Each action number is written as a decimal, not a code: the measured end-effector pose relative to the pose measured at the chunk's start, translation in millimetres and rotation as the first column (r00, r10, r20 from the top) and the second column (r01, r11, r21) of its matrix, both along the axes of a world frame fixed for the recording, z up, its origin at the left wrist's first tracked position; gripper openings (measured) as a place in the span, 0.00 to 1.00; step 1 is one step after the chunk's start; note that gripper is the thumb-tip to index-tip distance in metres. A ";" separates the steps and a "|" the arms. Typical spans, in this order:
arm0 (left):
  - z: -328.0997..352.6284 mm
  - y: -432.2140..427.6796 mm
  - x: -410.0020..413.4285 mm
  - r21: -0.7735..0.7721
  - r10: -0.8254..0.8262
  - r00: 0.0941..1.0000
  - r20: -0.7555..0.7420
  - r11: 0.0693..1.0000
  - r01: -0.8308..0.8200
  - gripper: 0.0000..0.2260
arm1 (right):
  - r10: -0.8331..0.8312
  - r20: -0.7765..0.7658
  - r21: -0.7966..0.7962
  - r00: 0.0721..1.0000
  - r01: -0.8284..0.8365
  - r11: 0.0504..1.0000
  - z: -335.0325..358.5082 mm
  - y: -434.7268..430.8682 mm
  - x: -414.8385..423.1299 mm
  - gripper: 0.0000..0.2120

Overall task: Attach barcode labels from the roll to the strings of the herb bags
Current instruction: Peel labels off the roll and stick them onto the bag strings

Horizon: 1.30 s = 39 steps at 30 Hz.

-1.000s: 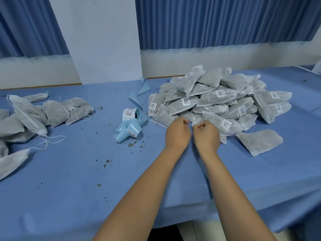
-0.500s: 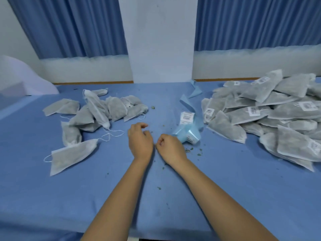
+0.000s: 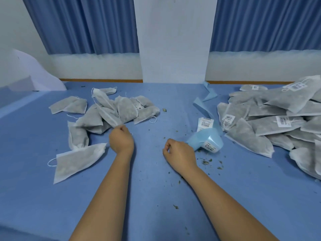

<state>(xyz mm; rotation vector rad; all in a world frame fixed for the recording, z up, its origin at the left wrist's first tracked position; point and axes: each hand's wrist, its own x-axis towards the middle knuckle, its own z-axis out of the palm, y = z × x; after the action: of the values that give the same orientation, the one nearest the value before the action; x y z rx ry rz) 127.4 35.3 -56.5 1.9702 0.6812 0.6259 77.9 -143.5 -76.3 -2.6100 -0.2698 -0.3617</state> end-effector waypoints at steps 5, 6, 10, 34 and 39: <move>21.4 -54.6 -26.9 -0.260 -0.085 0.938 0.335 0.949 0.179 0.12 | 0.112 -0.125 0.734 0.986 0.016 0.679 42.7 2.5 -13.8 0.12; 25.0 -68.7 -34.4 -0.236 -0.132 0.920 0.369 0.944 0.231 0.12 | 0.151 -0.161 0.780 0.975 0.032 0.625 54.2 -0.1 -15.9 0.14; 25.5 -107.6 -60.6 0.014 -0.356 0.843 0.403 0.924 0.383 0.11 | 0.322 -0.208 0.832 0.924 -0.006 0.555 80.8 -24.3 -23.1 0.07; 15.9 -107.3 -65.3 0.366 -0.793 0.531 0.299 0.609 0.703 0.03 | 0.338 -0.111 0.849 0.934 -0.088 0.521 55.9 -79.9 -29.5 0.04; 16.0 -105.2 -65.7 0.339 -0.799 0.534 0.278 0.602 0.723 0.09 | 0.284 -0.066 0.852 0.957 -0.094 0.515 56.8 -77.1 -31.2 0.09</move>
<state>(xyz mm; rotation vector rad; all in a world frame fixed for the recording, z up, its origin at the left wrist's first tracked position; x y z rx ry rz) 61.7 -69.9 -40.5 1.9591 -0.5501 0.5061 46.7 -220.7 -19.6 -1.5885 -0.2276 -0.0910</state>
